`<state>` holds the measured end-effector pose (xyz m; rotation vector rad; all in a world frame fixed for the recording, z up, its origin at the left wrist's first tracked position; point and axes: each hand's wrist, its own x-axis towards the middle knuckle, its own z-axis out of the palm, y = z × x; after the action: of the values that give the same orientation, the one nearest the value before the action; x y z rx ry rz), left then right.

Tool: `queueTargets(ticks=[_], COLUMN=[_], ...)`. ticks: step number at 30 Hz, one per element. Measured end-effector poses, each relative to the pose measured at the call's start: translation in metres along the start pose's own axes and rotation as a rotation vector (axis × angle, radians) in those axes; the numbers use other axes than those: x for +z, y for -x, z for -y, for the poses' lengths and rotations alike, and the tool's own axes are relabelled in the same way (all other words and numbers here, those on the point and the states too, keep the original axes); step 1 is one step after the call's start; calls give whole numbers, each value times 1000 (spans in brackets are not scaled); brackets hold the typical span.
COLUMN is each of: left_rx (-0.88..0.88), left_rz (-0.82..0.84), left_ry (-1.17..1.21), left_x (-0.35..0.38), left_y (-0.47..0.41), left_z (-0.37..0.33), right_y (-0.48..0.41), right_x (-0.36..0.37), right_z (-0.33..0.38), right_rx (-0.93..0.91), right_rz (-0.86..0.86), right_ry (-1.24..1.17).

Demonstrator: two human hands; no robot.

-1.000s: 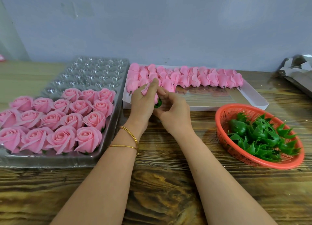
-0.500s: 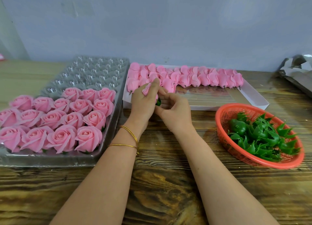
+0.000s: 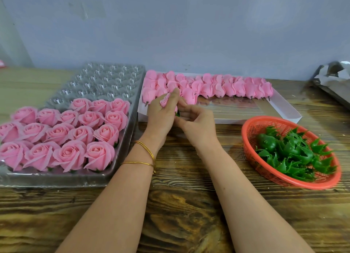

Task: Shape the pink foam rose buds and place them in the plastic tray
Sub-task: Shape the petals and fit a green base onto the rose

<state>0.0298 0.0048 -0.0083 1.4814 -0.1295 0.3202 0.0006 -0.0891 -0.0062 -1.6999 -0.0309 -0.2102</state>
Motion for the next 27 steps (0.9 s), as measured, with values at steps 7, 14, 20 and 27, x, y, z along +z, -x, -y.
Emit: queueTargets(ticks=[7,14,20,27], left_rx=[-17,-60,-93,-95], left_rz=[-31,-52,-55,-20], left_ry=[23,69,114,135], left_x=[2,2,2,0], left_y=[0,3,5,5], left_z=[-2,-10,-15,-14], right_y=[-3,-6,-5,-3], right_x=[0,-2,-3,-4], right_z=[3,4,7,11], right_rx=[98,253,318,444], right_rz=[-15,29,138,205], right_ry=[-83,-491,-676,-726])
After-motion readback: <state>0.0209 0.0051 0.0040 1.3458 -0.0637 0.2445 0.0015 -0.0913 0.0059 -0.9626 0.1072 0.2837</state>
